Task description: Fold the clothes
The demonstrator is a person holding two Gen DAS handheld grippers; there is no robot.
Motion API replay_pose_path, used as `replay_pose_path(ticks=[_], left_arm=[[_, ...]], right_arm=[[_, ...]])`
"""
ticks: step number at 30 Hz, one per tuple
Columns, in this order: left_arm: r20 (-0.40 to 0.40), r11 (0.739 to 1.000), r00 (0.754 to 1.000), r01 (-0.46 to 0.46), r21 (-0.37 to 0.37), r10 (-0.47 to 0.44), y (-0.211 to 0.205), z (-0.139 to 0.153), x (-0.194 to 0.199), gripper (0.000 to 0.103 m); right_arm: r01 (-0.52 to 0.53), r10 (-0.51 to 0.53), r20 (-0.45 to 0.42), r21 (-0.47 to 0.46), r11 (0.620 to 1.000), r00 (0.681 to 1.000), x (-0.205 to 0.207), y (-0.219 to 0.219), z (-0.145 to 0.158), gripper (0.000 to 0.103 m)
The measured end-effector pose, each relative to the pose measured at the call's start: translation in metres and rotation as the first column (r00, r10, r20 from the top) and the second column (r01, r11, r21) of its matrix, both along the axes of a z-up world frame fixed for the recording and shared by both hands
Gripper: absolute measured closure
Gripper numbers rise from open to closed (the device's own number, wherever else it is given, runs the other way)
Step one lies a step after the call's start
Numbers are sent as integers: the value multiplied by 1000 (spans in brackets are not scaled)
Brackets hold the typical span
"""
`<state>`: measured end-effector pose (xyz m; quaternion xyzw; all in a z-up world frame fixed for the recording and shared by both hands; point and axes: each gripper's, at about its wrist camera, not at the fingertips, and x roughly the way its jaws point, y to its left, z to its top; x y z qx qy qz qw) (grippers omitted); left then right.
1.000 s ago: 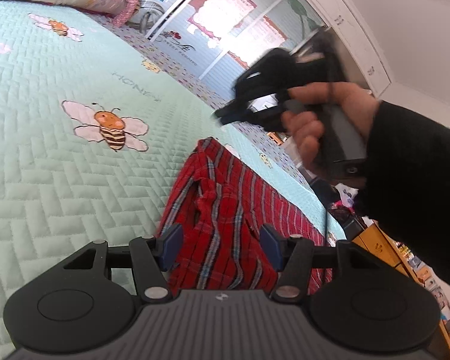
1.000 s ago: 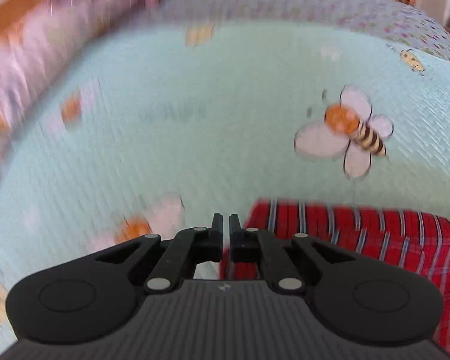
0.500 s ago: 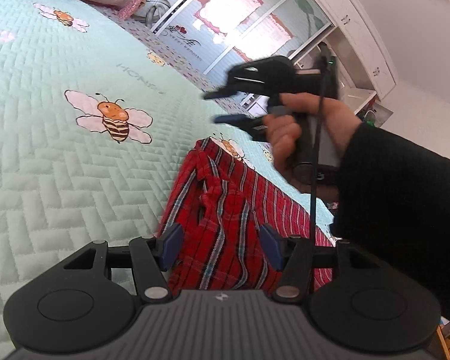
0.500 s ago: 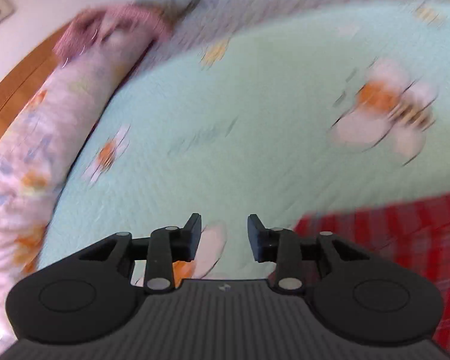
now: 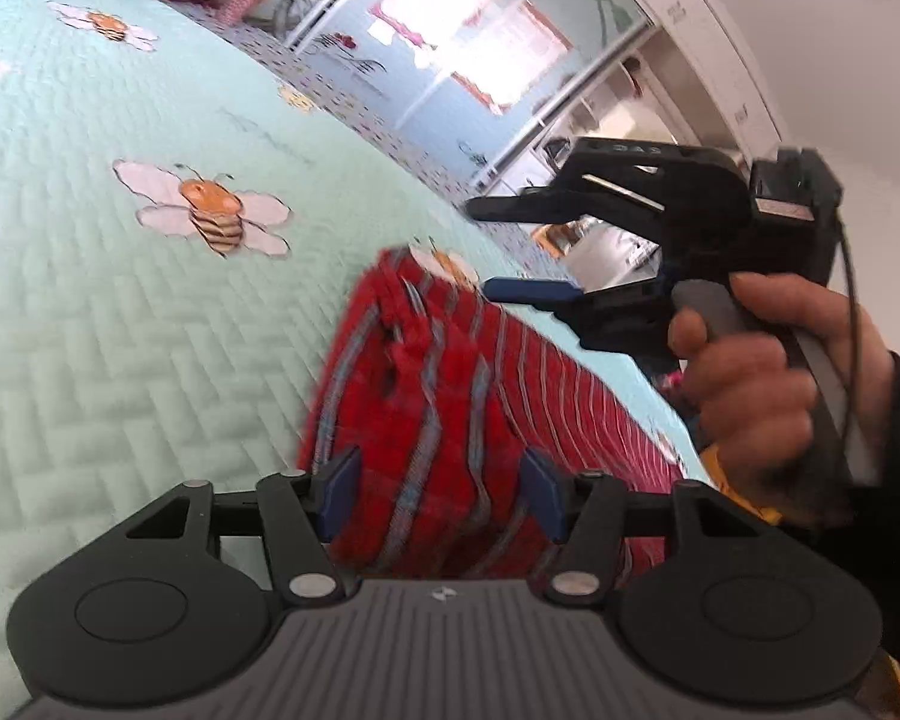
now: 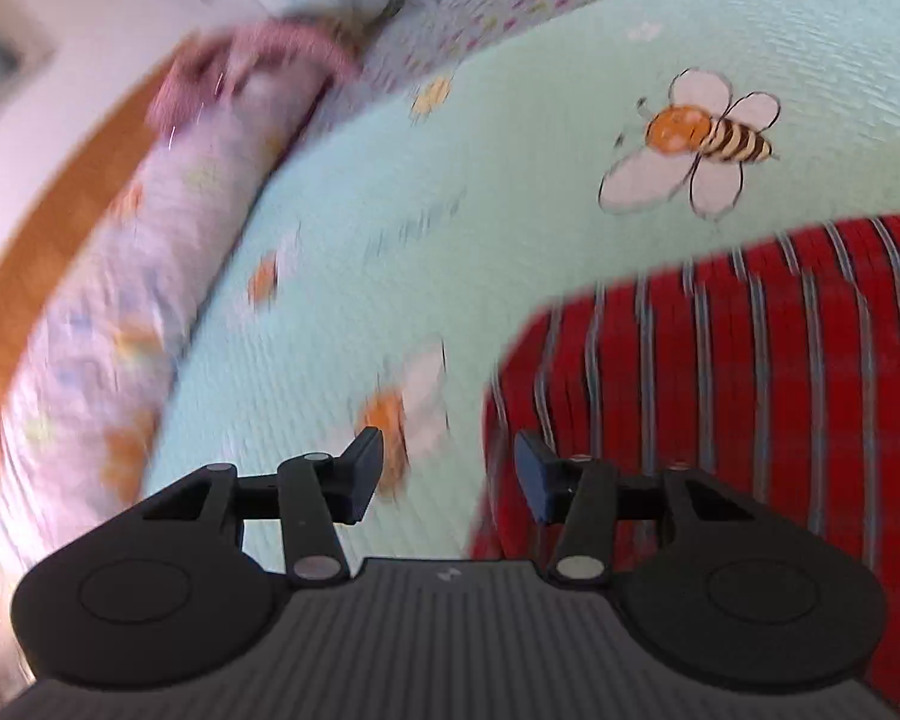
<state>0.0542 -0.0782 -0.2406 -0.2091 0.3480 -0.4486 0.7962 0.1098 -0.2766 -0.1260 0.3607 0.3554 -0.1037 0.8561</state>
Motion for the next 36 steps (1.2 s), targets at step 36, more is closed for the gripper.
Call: replay_pose_path(ticks=[36], left_arm=[[182,996,983,9,88,-25,10,88,-39,44]], right_arm=[[-100,10,191,469,878,981,-29,2,-78,36]])
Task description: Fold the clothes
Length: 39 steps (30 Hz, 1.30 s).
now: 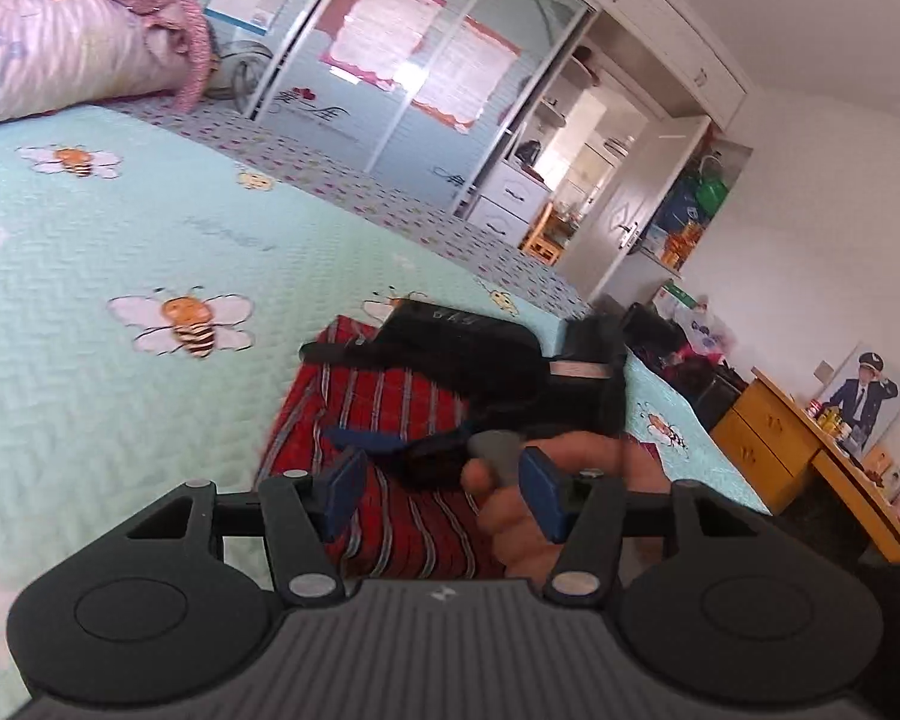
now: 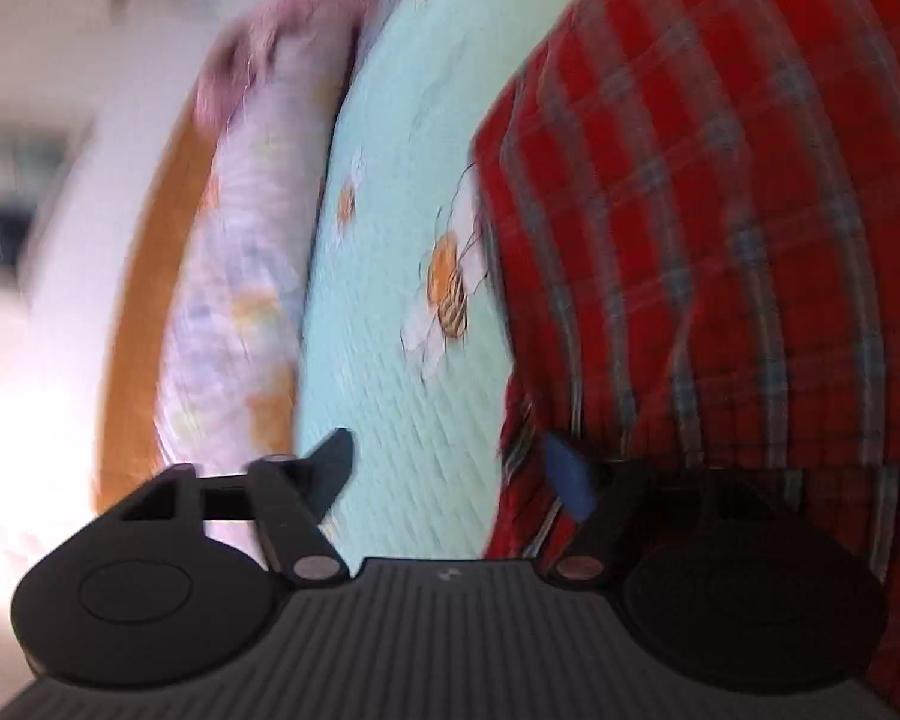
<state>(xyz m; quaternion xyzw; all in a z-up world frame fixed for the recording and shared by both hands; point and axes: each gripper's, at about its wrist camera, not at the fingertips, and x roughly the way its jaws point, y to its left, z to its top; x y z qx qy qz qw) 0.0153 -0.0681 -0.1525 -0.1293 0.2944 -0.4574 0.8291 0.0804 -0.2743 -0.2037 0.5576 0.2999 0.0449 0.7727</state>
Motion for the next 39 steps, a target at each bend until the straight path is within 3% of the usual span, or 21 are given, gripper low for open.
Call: replay_pose_path(ticks=[2,4,6,9,11,13,14,16,18,20,21,23,25,27,28,30,31,33,35,37,39], left_arm=[[19,999,999,35,23,-36,-24,0,12,44],[64,996,995,71,62,-75,-58,-3,27,44],[98,989,990,86,124,-98,-91,-16,47,44],[47,971,997,50,234,-62,-116,-56,87,47],[-30,970,999,25,241,-18,-104,-77,105,66],[-44,979,999,-7,201,16,-82,-74,107,68],[-34,983,999,-22,183,29,-75,-69,106,66],[31,988,999,-49,146,44,-68,-48,98,52],[84,992,996,-30,119,20,-81,-28,98,51],[122,992,992,29,124,-44,-117,-14,107,50],[133,989,988,58,139,-77,-140,-10,114,48],[122,980,986,94,175,-116,-183,-12,132,48],[105,967,990,63,246,-91,-214,-32,155,49],[72,953,997,13,302,-36,-223,-54,181,49],[44,954,999,-6,300,-8,-219,-63,192,57],[-30,967,999,-21,254,30,-205,-73,210,70],[-56,974,998,-29,225,43,-197,-74,214,71],[-43,974,997,-60,219,71,-192,-70,216,71],[-2,973,996,-91,211,93,-190,-57,209,68],[57,987,997,-51,154,43,-193,-40,193,58],[124,985,992,-8,174,-14,-209,-33,182,52]], right_arm=[[15,-8,131,-50,999,991,-16,-3,24,34],[123,-104,205,-83,989,973,-45,-23,39,33],[221,-199,190,-105,970,961,-75,-50,43,32],[322,-313,127,-59,945,941,-135,-90,28,32],[392,-385,82,-109,914,919,-186,-111,15,35],[453,-449,64,-152,878,891,-241,-125,4,62],[493,-491,49,-143,858,870,-263,-131,-1,82],[560,-558,62,-138,816,828,-294,-134,-4,79],[570,-558,117,-183,801,822,-287,-125,13,38],[564,-540,165,-214,797,825,-248,-118,28,25],[562,-530,188,-224,797,827,-228,-118,35,25],[524,-489,211,-160,837,846,-185,-137,32,25],[499,-478,182,-95,862,859,-142,-161,18,26],[516,-509,111,-56,855,854,-118,-193,0,27],[525,-520,107,-31,850,848,-114,-215,-9,31],[603,-603,97,35,797,792,-134,-255,-27,62],[667,-674,78,98,739,735,-156,-273,-36,62],[796,-816,50,192,574,576,-200,-299,-45,61],[846,-859,62,151,511,508,-222,-303,-32,54],[806,-810,160,107,582,563,-213,-289,-8,50],[721,-726,234,127,682,646,-193,-273,1,24]])
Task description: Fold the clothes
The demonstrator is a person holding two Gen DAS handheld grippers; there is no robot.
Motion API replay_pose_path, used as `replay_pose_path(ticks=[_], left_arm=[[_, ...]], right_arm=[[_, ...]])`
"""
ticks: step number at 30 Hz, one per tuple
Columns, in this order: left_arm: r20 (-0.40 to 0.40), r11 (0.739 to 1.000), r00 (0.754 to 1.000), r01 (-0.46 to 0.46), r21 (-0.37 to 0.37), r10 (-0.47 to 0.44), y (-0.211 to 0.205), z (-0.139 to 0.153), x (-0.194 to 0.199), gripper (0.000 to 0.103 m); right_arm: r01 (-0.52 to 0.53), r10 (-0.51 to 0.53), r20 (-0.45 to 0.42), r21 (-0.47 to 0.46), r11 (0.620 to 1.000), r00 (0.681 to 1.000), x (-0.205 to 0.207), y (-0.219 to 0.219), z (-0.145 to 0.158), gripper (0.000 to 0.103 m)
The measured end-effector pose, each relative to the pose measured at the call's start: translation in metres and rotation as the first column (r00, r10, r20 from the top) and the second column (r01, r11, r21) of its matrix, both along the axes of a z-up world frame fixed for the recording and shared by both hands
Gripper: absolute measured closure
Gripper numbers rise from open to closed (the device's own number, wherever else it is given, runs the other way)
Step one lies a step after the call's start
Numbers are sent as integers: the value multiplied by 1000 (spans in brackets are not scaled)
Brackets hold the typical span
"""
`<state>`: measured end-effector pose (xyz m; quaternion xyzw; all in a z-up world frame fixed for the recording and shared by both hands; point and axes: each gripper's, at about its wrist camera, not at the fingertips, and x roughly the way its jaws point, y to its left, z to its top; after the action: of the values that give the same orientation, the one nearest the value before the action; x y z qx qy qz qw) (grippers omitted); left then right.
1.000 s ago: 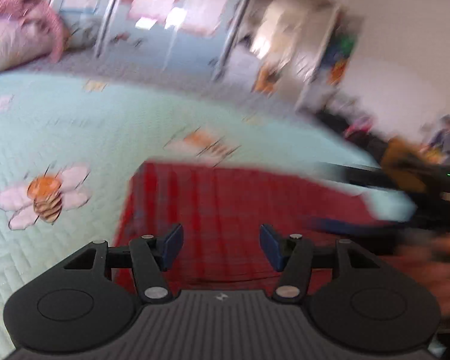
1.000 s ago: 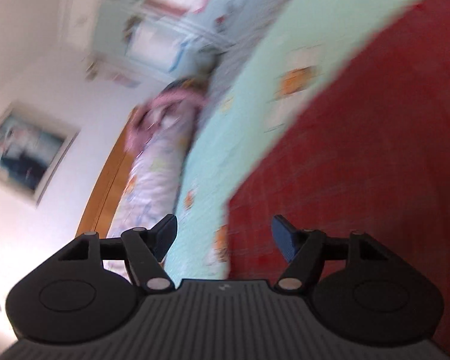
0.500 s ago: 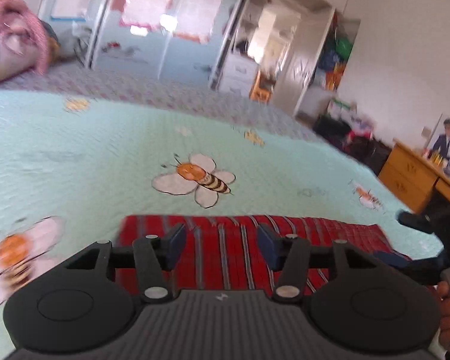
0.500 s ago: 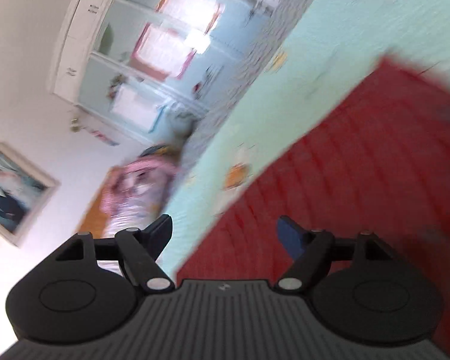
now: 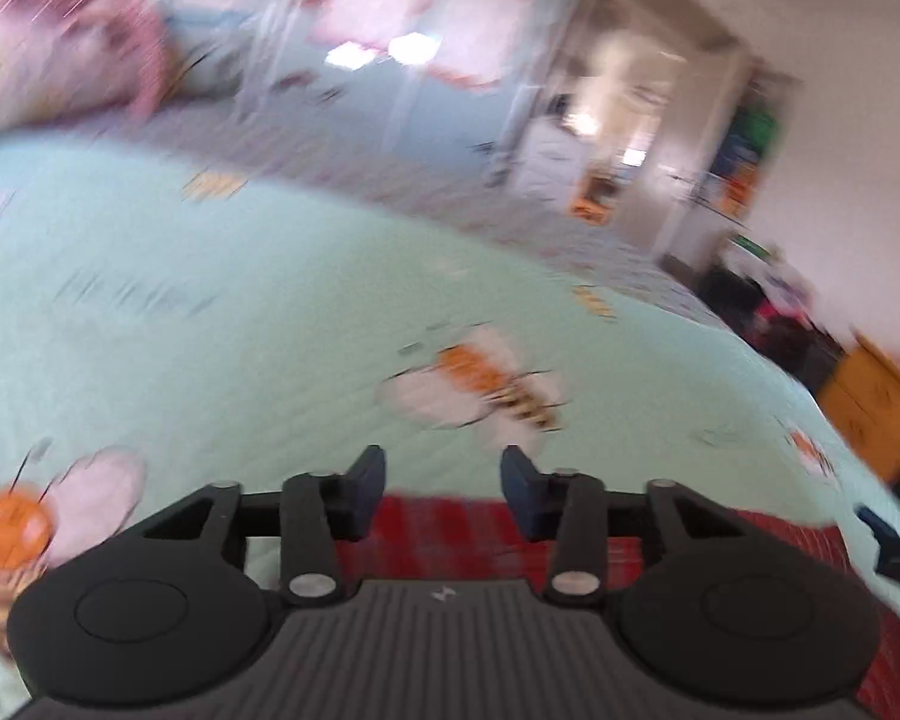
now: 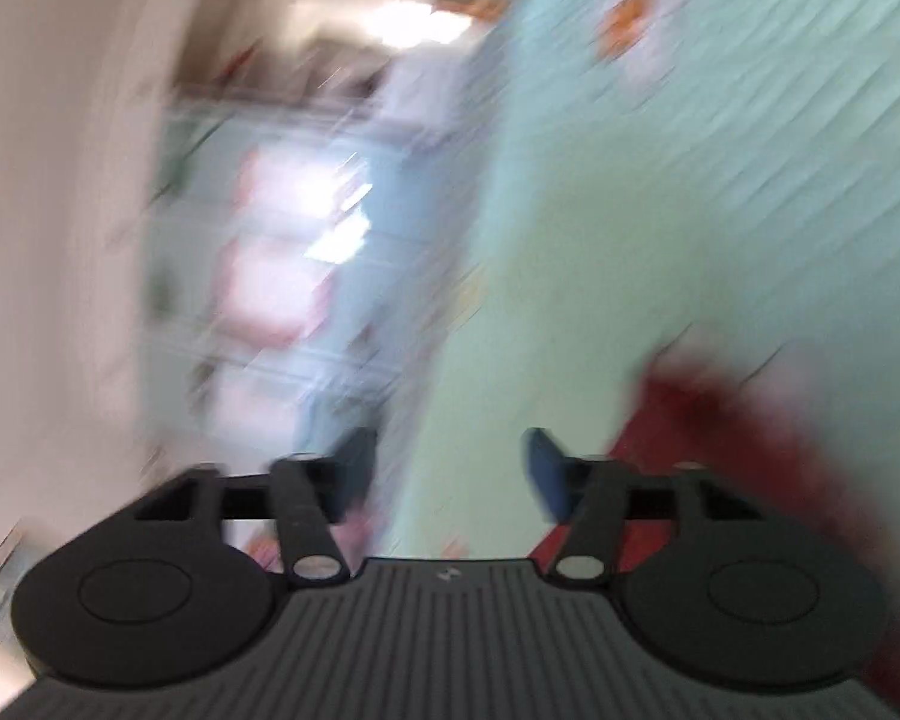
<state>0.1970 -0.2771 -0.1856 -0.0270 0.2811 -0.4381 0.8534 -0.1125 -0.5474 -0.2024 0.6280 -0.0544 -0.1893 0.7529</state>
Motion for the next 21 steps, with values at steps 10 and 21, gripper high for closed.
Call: replay_pose_path(ticks=[10,21], left_arm=[[-106,974,973,-193,119,205,13,-22,41,58],[53,990,998,-32,139,24,89,-6,-119,53]], right_arm=[[201,-180,-197,88,976,964,-50,-52,-46,70],[-217,193,-206,-101,971,959,-95,80,-16,54]])
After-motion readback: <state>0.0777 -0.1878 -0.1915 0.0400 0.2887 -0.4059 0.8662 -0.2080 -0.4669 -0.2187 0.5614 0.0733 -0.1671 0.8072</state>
